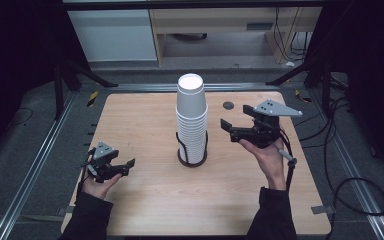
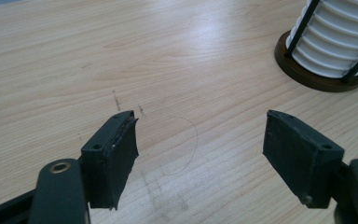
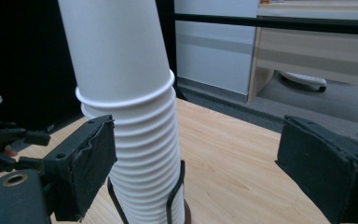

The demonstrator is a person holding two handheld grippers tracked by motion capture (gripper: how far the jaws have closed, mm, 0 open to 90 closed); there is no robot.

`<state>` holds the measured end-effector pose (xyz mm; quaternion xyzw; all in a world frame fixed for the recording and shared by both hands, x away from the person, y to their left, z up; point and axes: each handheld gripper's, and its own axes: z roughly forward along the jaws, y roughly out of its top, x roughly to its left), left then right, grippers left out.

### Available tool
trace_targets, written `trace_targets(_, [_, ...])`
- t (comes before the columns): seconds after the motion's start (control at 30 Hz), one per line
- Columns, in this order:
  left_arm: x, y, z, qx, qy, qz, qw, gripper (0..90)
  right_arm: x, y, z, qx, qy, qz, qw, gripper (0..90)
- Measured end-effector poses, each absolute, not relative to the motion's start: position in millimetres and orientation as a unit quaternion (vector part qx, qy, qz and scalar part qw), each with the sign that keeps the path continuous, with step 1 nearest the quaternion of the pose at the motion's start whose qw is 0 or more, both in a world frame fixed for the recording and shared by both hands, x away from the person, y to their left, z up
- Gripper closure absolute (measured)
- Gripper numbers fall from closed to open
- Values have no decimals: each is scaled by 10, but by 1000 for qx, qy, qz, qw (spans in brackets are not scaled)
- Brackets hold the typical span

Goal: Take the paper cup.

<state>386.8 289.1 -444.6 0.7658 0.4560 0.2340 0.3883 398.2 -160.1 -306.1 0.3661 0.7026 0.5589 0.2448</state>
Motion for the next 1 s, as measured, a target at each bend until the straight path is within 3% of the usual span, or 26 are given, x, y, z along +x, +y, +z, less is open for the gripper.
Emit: trace_targets(1.0, [3920,2846,-4480,772,456,224,382,200,4329,-917,-2726,311,736,559,222,76])
